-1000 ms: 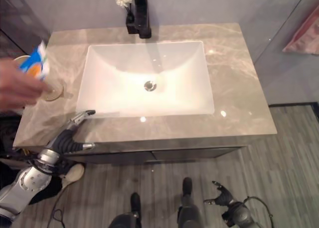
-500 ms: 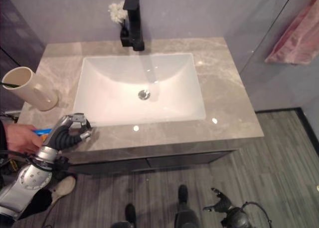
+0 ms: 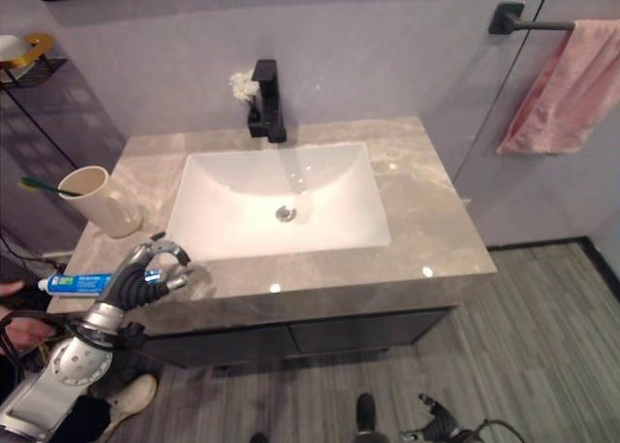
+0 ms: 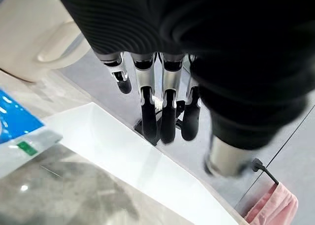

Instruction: Put brush and paste in cup on sink, flatten towel.

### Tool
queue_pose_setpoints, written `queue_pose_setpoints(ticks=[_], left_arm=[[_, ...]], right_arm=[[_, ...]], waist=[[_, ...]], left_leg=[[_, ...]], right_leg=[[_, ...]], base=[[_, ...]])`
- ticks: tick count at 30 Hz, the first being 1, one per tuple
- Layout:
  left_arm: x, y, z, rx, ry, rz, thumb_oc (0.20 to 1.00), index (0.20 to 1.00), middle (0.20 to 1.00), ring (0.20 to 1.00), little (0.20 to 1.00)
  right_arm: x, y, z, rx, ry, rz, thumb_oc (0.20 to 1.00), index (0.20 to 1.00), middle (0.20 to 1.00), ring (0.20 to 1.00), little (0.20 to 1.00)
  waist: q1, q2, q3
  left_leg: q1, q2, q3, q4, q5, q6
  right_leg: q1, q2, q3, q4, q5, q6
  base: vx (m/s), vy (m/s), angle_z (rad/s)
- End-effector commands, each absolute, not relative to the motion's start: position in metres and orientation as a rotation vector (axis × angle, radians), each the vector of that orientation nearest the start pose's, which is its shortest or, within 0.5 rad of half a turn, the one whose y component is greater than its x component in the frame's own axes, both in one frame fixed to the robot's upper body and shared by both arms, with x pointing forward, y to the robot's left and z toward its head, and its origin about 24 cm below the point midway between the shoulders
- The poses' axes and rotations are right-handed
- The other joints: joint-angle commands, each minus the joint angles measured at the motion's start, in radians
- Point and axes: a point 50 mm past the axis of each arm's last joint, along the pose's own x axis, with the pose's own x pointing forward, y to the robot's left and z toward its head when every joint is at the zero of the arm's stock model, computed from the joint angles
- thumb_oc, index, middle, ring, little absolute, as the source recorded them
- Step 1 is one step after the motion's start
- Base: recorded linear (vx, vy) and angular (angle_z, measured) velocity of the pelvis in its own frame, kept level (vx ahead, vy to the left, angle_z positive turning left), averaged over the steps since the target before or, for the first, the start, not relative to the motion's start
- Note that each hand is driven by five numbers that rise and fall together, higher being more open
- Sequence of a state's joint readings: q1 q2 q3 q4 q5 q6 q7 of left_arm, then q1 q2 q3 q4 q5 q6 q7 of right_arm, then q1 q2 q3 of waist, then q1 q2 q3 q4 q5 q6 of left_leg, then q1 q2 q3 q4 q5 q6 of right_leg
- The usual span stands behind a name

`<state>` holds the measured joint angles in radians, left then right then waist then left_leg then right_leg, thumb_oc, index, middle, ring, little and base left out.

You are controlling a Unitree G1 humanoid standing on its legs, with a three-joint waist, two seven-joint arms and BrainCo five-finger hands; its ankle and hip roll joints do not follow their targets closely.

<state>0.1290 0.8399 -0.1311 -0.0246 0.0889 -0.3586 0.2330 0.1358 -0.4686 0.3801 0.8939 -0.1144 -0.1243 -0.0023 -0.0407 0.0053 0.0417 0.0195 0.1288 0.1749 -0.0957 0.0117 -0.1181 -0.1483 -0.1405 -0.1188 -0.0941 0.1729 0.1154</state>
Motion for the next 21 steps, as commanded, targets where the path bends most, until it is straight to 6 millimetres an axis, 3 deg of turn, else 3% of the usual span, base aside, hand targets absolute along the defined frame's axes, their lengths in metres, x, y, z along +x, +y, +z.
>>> queue_pose_setpoints(ticks=[1, 14, 21], left_arm=[[0.231, 0.248, 0.123, 0.871, -0.416, -0.102, 1.0, 1.0, 1.0, 1.0, 1.0], [0.228, 0.263, 0.157, 0.958, -0.484, -0.059, 1.0, 1.0, 1.0, 1.0, 1.0], [0.224, 0.268, 0.161, 0.952, -0.48, -0.053, 1.0, 1.0, 1.0, 1.0, 1.0]], right_arm=[[0.12, -0.256, -0.127, -0.683, 0.901, 0.253, 1.0, 1.0, 1.0, 1.0, 1.0], [0.118, -0.25, -0.132, -0.675, 0.936, 0.282, 1.0, 1.0, 1.0, 1.0, 1.0], [0.125, -0.247, -0.133, -0.675, 0.936, 0.289, 1.0, 1.0, 1.0, 1.0, 1.0]], waist=[[-0.002, -0.027, 0.018], [0.022, -0.023, -0.009], [0.04, -0.026, -0.015]], left_leg=[[-0.023, -0.006, -0.03, 0.048, -0.015, -0.003], [-0.027, -0.014, -0.057, 0.017, 0.012, -0.008], [-0.031, -0.018, -0.077, 0.015, 0.016, -0.008]], right_leg=[[0.076, -0.091, -0.005, 0.1, -0.102, 0.1], [0.103, -0.097, -0.038, 0.075, -0.092, 0.099], [0.119, -0.101, -0.057, 0.077, -0.095, 0.098]], base=[[0.0, 0.0, 0.0], [-0.01, 0.0, 0.06], [-0.01, 0.003, 0.04]])
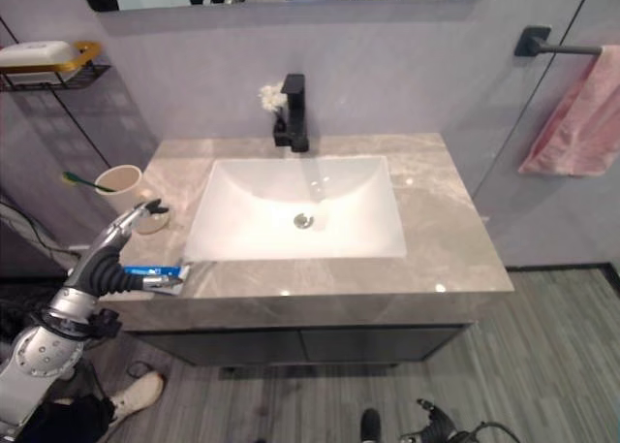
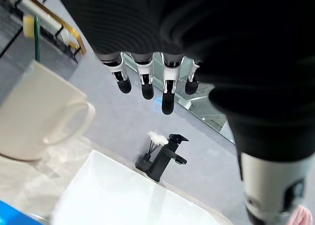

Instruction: Put brush and paste in cup on sink, flatten towel.

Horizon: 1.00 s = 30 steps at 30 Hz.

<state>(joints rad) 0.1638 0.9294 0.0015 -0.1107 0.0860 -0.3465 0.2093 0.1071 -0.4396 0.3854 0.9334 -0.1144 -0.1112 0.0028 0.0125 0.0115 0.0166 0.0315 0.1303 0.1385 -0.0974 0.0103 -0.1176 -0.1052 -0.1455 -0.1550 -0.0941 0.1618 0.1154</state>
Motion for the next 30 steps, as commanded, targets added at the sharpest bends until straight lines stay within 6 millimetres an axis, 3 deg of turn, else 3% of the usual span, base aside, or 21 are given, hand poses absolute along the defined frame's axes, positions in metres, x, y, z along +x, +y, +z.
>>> queue_pose_setpoints(ticks=[1, 6, 12, 18, 20, 22, 24, 26, 27, 28, 29, 30], left_arm=[[0.222, 0.269, 0.164, 0.956, -0.482, -0.054, 1.0, 1.0, 1.0, 1.0, 1.0], [0.213, 0.279, 0.164, 0.99, -0.438, -0.047, 1.0, 1.0, 1.0, 1.0, 1.0], [0.208, 0.288, 0.161, 0.973, -0.403, -0.004, 1.0, 1.0, 1.0, 1.0, 1.0], [0.206, 0.294, 0.16, 0.993, -0.378, 0.013, 1.0, 1.0, 1.0, 1.0, 1.0], [0.205, 0.299, 0.157, 1.0, -0.358, 0.036, 1.0, 1.0, 1.0, 1.0, 1.0], [0.206, 0.3, 0.158, 1.002, -0.355, 0.04, 1.0, 1.0, 1.0, 1.0, 1.0], [0.207, 0.303, 0.158, 1.003, -0.349, 0.051, 1.0, 1.0, 1.0, 1.0, 1.0], [0.208, 0.305, 0.156, 0.983, -0.343, 0.075, 1.0, 1.0, 1.0, 1.0, 1.0], [0.209, 0.306, 0.153, 0.972, -0.332, 0.082, 1.0, 1.0, 1.0, 1.0, 1.0], [0.209, 0.306, 0.153, 0.972, -0.332, 0.082, 1.0, 1.0, 1.0, 1.0, 1.0], [0.21, 0.309, 0.151, 0.954, -0.325, 0.11, 1.0, 1.0, 1.0, 1.0, 1.0], [0.21, 0.311, 0.151, 0.952, -0.323, 0.12, 1.0, 1.0, 1.0, 1.0, 1.0]], right_arm=[[0.127, -0.246, -0.132, -0.675, 0.93, 0.296, 1.0, 1.0, 1.0, 1.0, 1.0], [0.137, -0.246, -0.129, -0.701, 0.914, 0.317, 1.0, 1.0, 1.0, 1.0, 1.0], [0.147, -0.252, -0.125, -0.725, 0.901, 0.294, 1.0, 1.0, 1.0, 1.0, 1.0], [0.148, -0.261, -0.123, -0.733, 0.923, 0.261, 1.0, 1.0, 1.0, 1.0, 1.0], [0.15, -0.261, -0.122, -0.726, 0.918, 0.253, 1.0, 1.0, 1.0, 1.0, 1.0], [0.15, -0.261, -0.123, -0.718, 0.918, 0.242, 1.0, 1.0, 1.0, 1.0, 1.0], [0.15, -0.259, -0.124, -0.702, 0.923, 0.239, 1.0, 1.0, 1.0, 1.0, 1.0], [0.153, -0.254, -0.125, -0.693, 0.916, 0.247, 1.0, 1.0, 1.0, 1.0, 1.0], [0.152, -0.249, -0.127, -0.684, 0.92, 0.267, 1.0, 1.0, 1.0, 1.0, 1.0], [0.152, -0.249, -0.127, -0.685, 0.92, 0.267, 1.0, 1.0, 1.0, 1.0, 1.0], [0.153, -0.246, -0.128, -0.684, 0.916, 0.287, 1.0, 1.0, 1.0, 1.0, 1.0], [0.154, -0.244, -0.128, -0.69, 0.912, 0.3, 1.0, 1.0, 1.0, 1.0, 1.0]], waist=[[-0.01, -0.033, 0.009], [0.016, -0.042, 0.006], [0.048, -0.06, 0.024], [0.065, -0.082, 0.042], [0.064, -0.093, 0.05], [0.062, -0.093, 0.053], [0.062, -0.089, 0.057], [0.067, -0.075, 0.066], [0.062, -0.069, 0.067], [0.062, -0.069, 0.068], [0.057, -0.068, 0.077], [0.053, -0.07, 0.079]], left_leg=[[-0.043, -0.021, -0.046, 0.017, 0.018, -0.008], [-0.047, -0.027, -0.062, 0.021, 0.019, -0.005], [-0.081, -0.061, -0.077, 0.097, -0.016, 0.013], [-0.121, -0.127, -0.069, 0.137, -0.046, 0.048], [-0.126, -0.162, -0.063, 0.127, -0.046, 0.07], [-0.125, -0.163, -0.066, 0.122, -0.041, 0.074], [-0.123, -0.152, -0.066, 0.108, -0.029, 0.082], [-0.115, -0.134, -0.057, 0.076, -0.006, 0.086], [-0.107, -0.139, -0.051, 0.052, 0.012, 0.095], [-0.102, -0.137, -0.051, 0.046, 0.012, 0.094], [-0.093, -0.151, -0.055, 0.038, 0.021, 0.1], [-0.091, -0.157, -0.054, 0.042, 0.019, 0.1]], right_leg=[[0.08, -0.097, -0.027, 0.078, -0.085, 0.098], [0.094, -0.102, -0.044, 0.075, -0.086, 0.098], [0.106, -0.133, -0.056, 0.073, -0.071, 0.105], [0.072, -0.189, -0.036, 0.085, 0.016, 0.133], [0.038, -0.229, -0.014, 0.117, 0.084, 0.145], [0.034, -0.223, -0.003, 0.129, 0.076, 0.139], [0.009, -0.176, 0.009, 0.176, 0.026, 0.119], [-0.032, -0.091, -0.025, 0.248, -0.066, 0.083], [-0.054, 0.004, -0.041, 0.281, -0.127, 0.052], [-0.056, 0.005, -0.041, 0.289, -0.134, 0.05], [-0.085, 0.091, -0.039, 0.322, -0.174, 0.027], [-0.078, 0.103, -0.028, 0.309, -0.188, 0.015]], base=[[-0.02, 0.009, 0.22], [-0.02, 0.018, 0.21], [-0.04, 0.069, 0.07], [-0.05, 0.151, 0.14], [-0.06, 0.244, 0.0], [-0.03, 0.113, -0.11], [-0.04, 0.11, -0.09], [-0.05, 0.154, -0.13], [-0.02, 0.122, -0.39], [-0.03, 0.136, -0.42], [-0.01, 0.055, -0.17], [-0.02, 0.063, -0.01]])
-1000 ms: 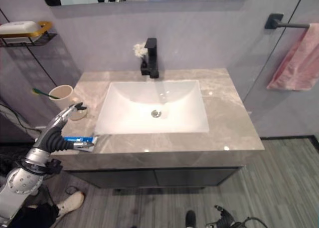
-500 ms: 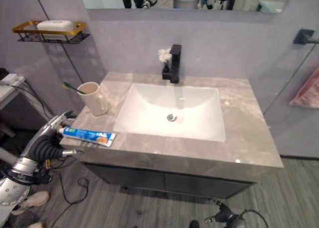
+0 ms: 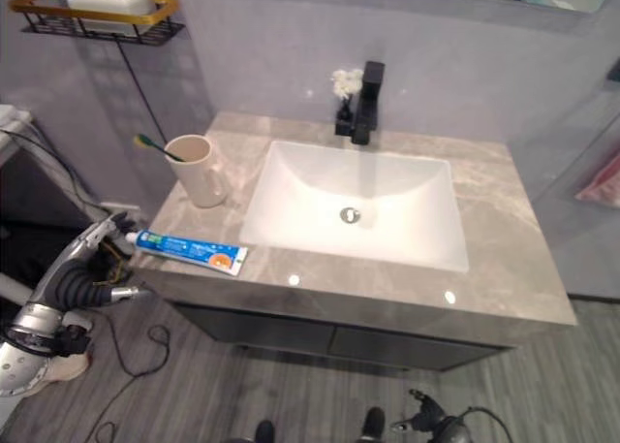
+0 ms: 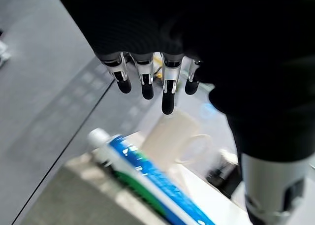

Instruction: Put brush and paste in cup on sink, flatten towel.

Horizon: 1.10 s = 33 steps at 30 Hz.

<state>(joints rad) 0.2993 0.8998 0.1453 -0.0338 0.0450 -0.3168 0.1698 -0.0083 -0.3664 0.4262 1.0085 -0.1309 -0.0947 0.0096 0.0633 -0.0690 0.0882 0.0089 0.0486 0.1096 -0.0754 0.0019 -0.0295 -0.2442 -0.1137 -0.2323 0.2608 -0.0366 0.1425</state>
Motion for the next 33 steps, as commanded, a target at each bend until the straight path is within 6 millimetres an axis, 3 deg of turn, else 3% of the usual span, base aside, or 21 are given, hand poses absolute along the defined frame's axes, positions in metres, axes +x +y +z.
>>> queue_pose_setpoints(ticks=[1, 3, 6, 7, 8, 9, 12, 13, 15, 16, 17, 18, 22, 33], left_arm=[[0.21, 0.311, 0.151, 0.952, -0.323, 0.12, 1.0, 1.0, 1.0, 1.0, 1.0], [0.216, 0.304, 0.137, 0.906, -0.302, 0.1, 1.0, 1.0, 1.0, 1.0, 1.0], [0.222, 0.297, 0.131, 0.858, -0.3, 0.084, 1.0, 1.0, 1.0, 1.0, 1.0], [0.225, 0.294, 0.133, 0.86, -0.314, 0.076, 1.0, 1.0, 1.0, 1.0, 1.0], [0.226, 0.294, 0.132, 0.859, -0.316, 0.074, 1.0, 1.0, 1.0, 1.0, 1.0], [0.229, 0.289, 0.132, 0.862, -0.325, 0.053, 1.0, 1.0, 1.0, 1.0, 1.0], [0.229, 0.292, 0.133, 0.876, -0.328, 0.07, 1.0, 1.0, 1.0, 1.0, 1.0], [0.228, 0.292, 0.133, 0.876, -0.327, 0.07, 1.0, 1.0, 1.0, 1.0, 1.0], [0.229, 0.295, 0.135, 0.875, -0.331, 0.098, 1.0, 1.0, 1.0, 1.0, 1.0], [0.23, 0.296, 0.136, 0.875, -0.337, 0.102, 1.0, 1.0, 1.0, 1.0, 1.0], [0.229, 0.295, 0.139, 0.866, -0.346, 0.095, 1.0, 1.0, 1.0, 1.0, 1.0], [0.228, 0.295, 0.14, 0.874, -0.342, 0.073, 1.0, 1.0, 1.0, 1.0, 1.0], [0.227, 0.301, 0.147, 0.937, -0.328, 0.047, 1.0, 1.0, 1.0, 1.0, 1.0], [0.223, 0.302, 0.17, 0.974, -0.374, 0.009, 1.0, 1.0, 1.0, 1.0, 1.0]], right_arm=[[0.154, -0.244, -0.128, -0.69, 0.912, 0.3, 1.0, 1.0, 1.0, 1.0, 1.0], [0.146, -0.251, -0.13, -0.709, 0.938, 0.289, 1.0, 1.0, 1.0, 1.0, 1.0], [0.138, -0.261, -0.129, -0.708, 0.955, 0.255, 1.0, 1.0, 1.0, 1.0, 1.0], [0.135, -0.267, -0.128, -0.709, 0.962, 0.232, 1.0, 1.0, 1.0, 1.0, 1.0], [0.135, -0.268, -0.128, -0.708, 0.963, 0.229, 1.0, 1.0, 1.0, 1.0, 1.0], [0.133, -0.275, -0.126, -0.717, 0.969, 0.194, 1.0, 1.0, 1.0, 1.0, 1.0], [0.129, -0.279, -0.126, -0.707, 0.979, 0.161, 1.0, 1.0, 1.0, 1.0, 1.0], [0.128, -0.279, -0.127, -0.707, 0.98, 0.162, 1.0, 1.0, 1.0, 1.0, 1.0], [0.125, -0.283, -0.126, -0.702, 0.992, 0.143, 1.0, 1.0, 1.0, 1.0, 1.0], [0.126, -0.283, -0.126, -0.704, 0.989, 0.143, 1.0, 1.0, 1.0, 1.0, 1.0], [0.123, -0.287, -0.126, -0.703, 1.002, 0.131, 1.0, 1.0, 1.0, 1.0, 1.0], [0.122, -0.291, -0.125, -0.714, 1.014, 0.125, 1.0, 1.0, 1.0, 1.0, 1.0], [0.125, -0.284, -0.127, -0.707, 1.003, 0.136, 1.0, 1.0, 1.0, 1.0, 1.0], [0.143, -0.263, -0.124, -0.719, 0.921, 0.229, 1.0, 1.0, 1.0, 1.0, 1.0]], waist=[[0.002, 0.011, 0.008], [-0.019, 0.007, 0.013], [-0.034, 0.015, 0.028], [-0.044, 0.014, 0.038], [-0.045, 0.016, 0.038], [-0.049, 0.017, 0.044], [-0.044, 0.016, 0.023], [-0.045, 0.016, 0.02], [-0.043, 0.022, 0.01], [-0.038, 0.031, 0.008], [-0.044, 0.051, -0.007], [-0.045, 0.054, -0.009], [-0.04, 0.034, -0.016], [-0.033, 0.018, 0.019]], left_leg=[[-0.068, -0.075, -0.026, 0.02, 0.027, 0.011], [-0.08, -0.098, -0.022, 0.091, -0.004, 0.009], [-0.111, -0.102, -0.01, 0.177, -0.024, -0.021], [-0.141, -0.075, 0.014, 0.204, -0.012, -0.044], [-0.149, -0.073, 0.009, 0.216, -0.017, -0.045], [-0.165, -0.022, 0.022, 0.207, 0.002, -0.064], [-0.167, 0.044, -0.028, 0.164, 0.032, -0.078], [-0.166, 0.045, -0.029, 0.159, 0.035, -0.079], [-0.15, 0.14, -0.072, 0.12, 0.086, -0.107], [-0.132, 0.144, -0.106, 0.095, 0.09, -0.112], [-0.103, 0.145, -0.108, 0.05, 0.081, -0.121], [-0.089, 0.114, -0.111, 0.039, 0.068, -0.114], [-0.087, 0.043, -0.089, 0.021, 0.043, -0.078], [-0.129, -0.002, -0.036, 0.012, 0.035, -0.049]], right_leg=[[0.061, 0.071, 0.05, -0.046, 0.011, -0.012], [0.116, 0.103, 0.122, -0.15, 0.022, -0.045], [0.143, 0.094, 0.113, -0.188, 0.03, -0.05], [0.155, 0.079, 0.101, -0.197, 0.03, -0.051], [0.157, 0.08, 0.096, -0.2, 0.031, -0.052], [0.168, 0.063, 0.084, -0.215, 0.035, -0.048], [0.173, 0.035, 0.093, -0.233, 0.045, -0.031], [0.173, 0.036, 0.092, -0.234, 0.045, -0.031], [0.164, -0.002, 0.096, -0.219, 0.034, -0.015], [0.164, -0.005, 0.102, -0.212, 0.027, -0.007], [0.17, -0.024, 0.101, -0.199, 0.026, 0.01], [0.173, -0.051, 0.109, -0.199, 0.043, 0.022], [0.158, -0.114, 0.134, -0.209, 0.081, 0.053], [0.083, -0.17, 0.173, -0.26, 0.182, 0.093]], base=[[0.01, 0.019, 0.12], [0.06, 0.005, 0.07], [0.02, 0.0, 0.2], [-0.02, 0.013, 0.25], [-0.06, 0.068, 0.45], [-0.03, 0.074, 0.51], [0.02, 0.11, 0.22], [0.03, 0.144, -0.09], [0.07, 0.263, -0.18], [0.16, 0.393, -0.24], [0.18, 0.451, -0.22], [0.16, 0.435, -0.21], [0.05, 0.3, -0.03], [-0.03, 0.086, -0.12]])
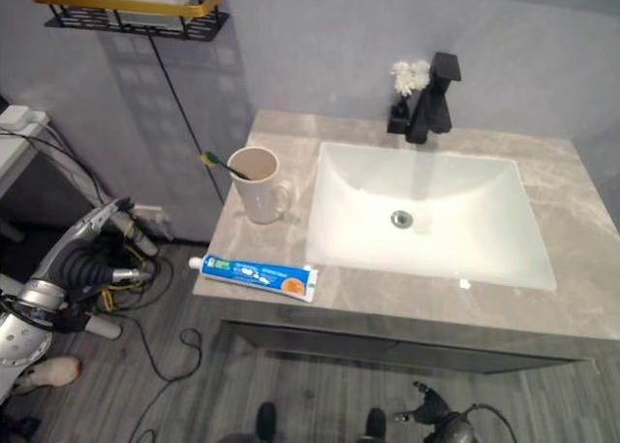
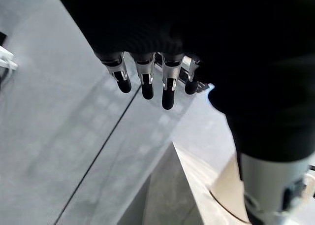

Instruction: Put brush and paste in cup on sink, flatten towel.

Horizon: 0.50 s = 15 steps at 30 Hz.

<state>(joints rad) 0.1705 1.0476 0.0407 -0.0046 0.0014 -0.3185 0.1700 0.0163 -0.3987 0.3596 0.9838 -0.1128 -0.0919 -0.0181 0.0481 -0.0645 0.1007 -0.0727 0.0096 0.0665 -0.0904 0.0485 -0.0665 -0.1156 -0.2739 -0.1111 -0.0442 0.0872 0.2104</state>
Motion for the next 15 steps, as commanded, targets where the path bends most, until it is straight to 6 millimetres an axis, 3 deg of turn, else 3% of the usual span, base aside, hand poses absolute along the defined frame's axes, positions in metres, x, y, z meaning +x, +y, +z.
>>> queue_pose_setpoints(ticks=[1, 9, 15], left_arm=[[0.221, 0.302, 0.17, 0.976, -0.368, -0.001, 1.0, 1.0, 1.0, 1.0, 1.0], [0.207, 0.293, 0.173, 1.02, -0.357, -0.102, 1.0, 1.0, 1.0, 1.0, 1.0], [0.207, 0.29, 0.166, 1.025, -0.326, -0.145, 1.0, 1.0, 1.0, 1.0, 1.0]], right_arm=[[0.142, -0.263, -0.124, -0.723, 0.928, 0.231, 1.0, 1.0, 1.0, 1.0, 1.0], [0.13, -0.274, -0.127, -0.752, 0.974, 0.218, 1.0, 1.0, 1.0, 1.0, 1.0], [0.134, -0.274, -0.122, -0.776, 0.939, 0.237, 1.0, 1.0, 1.0, 1.0, 1.0]], waist=[[-0.018, 0.014, 0.008], [-0.021, 0.017, 0.028], [-0.02, 0.019, 0.052]], left_leg=[[-0.049, 0.039, 0.01, 0.026, -0.01, -0.012], [-0.057, 0.049, 0.012, 0.051, -0.02, -0.017], [-0.082, 0.055, -0.001, 0.079, -0.019, -0.02]], right_leg=[[-0.048, -0.011, 0.053, 0.041, 0.059, 0.026], [-0.042, -0.012, 0.046, 0.026, 0.045, 0.022], [-0.047, -0.01, 0.04, 0.038, 0.029, 0.015]], base=[[-0.01, 0.001, -0.19], [0.0, -0.012, -0.1], [-0.02, -0.024, 0.03]])
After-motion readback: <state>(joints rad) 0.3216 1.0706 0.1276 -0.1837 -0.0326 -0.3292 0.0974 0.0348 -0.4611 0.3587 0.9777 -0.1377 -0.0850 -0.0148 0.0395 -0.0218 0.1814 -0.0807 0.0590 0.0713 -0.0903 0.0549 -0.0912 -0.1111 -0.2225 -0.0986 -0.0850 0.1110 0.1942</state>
